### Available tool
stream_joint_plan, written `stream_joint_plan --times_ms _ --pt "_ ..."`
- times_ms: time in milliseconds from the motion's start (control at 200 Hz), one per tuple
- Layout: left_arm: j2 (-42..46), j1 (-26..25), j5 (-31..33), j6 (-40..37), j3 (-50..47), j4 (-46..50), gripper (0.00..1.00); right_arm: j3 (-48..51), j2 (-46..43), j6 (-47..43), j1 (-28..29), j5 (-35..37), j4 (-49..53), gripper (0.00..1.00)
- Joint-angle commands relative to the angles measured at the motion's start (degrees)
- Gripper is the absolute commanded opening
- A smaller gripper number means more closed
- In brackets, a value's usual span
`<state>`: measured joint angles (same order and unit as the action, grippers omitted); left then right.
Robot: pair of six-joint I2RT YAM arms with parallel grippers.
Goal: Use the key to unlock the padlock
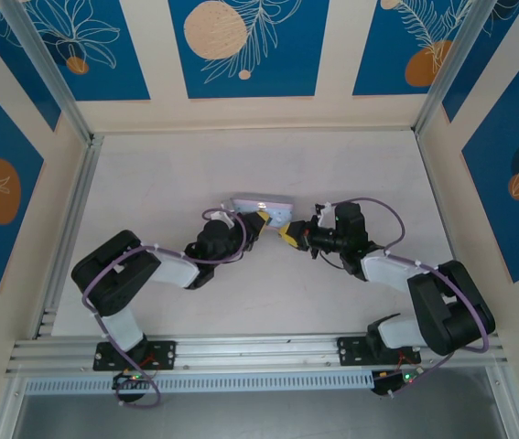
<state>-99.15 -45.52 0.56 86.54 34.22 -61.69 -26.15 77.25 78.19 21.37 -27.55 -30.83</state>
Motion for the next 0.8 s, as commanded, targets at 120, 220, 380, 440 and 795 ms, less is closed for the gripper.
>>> stream_joint_plan --times_ms 120,220,380,440,795 --pt "1.7 -1.1 1.6 0.4 -0.1 -3.3 0.00 -2.4 1.6 0.9 -0.1 1.0 -1.5 0.00" --pt "1.6 -1.4 1.8 0.3 0.2 -3.2 0.00 -3.0 2.3 1.0 -0.4 0.9 -1.8 0.00" --pt "1.6 -1.7 1.9 0.3 0.4 -3.0 0.00 -3.7 3.1 1.1 -0.7 0.7 -2.0 0.00" --pt "1.4 -1.8 2.0 0.4 0.6 -3.0 0.00 -3.7 3.4 1.1 -0.7 0.6 -2.1 0.00" --pt "1.5 -2.0 2.1 0.4 0.9 -2.5 0.00 -2.5 3.4 1.3 -0.9 0.6 -2.8 0.00"
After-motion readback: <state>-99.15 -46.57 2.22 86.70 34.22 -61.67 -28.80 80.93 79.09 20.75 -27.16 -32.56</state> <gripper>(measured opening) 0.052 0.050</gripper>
